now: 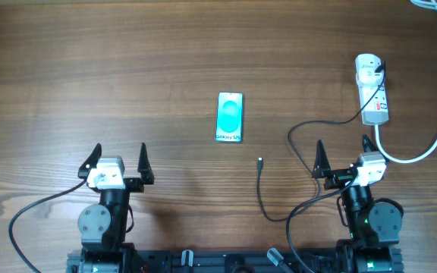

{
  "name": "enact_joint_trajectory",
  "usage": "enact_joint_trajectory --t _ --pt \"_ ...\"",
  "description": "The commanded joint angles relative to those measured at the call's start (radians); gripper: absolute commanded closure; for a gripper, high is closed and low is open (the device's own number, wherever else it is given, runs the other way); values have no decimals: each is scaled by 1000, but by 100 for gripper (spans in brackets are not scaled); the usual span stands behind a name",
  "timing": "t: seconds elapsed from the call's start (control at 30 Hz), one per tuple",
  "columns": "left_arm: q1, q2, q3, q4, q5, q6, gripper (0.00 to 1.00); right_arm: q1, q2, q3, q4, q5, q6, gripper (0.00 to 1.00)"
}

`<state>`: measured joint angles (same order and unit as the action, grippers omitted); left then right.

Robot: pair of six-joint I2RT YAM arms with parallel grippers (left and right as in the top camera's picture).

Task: Plug charger to phone and switch on socket

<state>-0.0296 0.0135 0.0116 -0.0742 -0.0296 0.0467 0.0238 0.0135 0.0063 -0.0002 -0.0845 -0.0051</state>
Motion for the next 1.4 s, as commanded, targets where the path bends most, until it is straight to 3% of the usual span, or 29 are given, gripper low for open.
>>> enact_joint_trajectory --t 0.0,0.8,0.97,1.07,1.13,1.37 --pt "10 -8 -6 3 -5 -10 0 5 -3 -1 2 14 6 0" --pt "10 -8 -6 3 -5 -10 0 5 -3 -1 2 14 6 0" --pt "9 -8 -6 8 151 -11 0 5 -3 -1 2 14 6 0" --pt "8 -8 -6 39 502 -10 0 5 -3 -1 2 14 6 0" --pt "8 -8 -6 40 615 -10 0 5 -3 -1 2 14 6 0" --pt "8 -8 -6 84 632 -10 0 5 -3 -1 2 14 6 0"
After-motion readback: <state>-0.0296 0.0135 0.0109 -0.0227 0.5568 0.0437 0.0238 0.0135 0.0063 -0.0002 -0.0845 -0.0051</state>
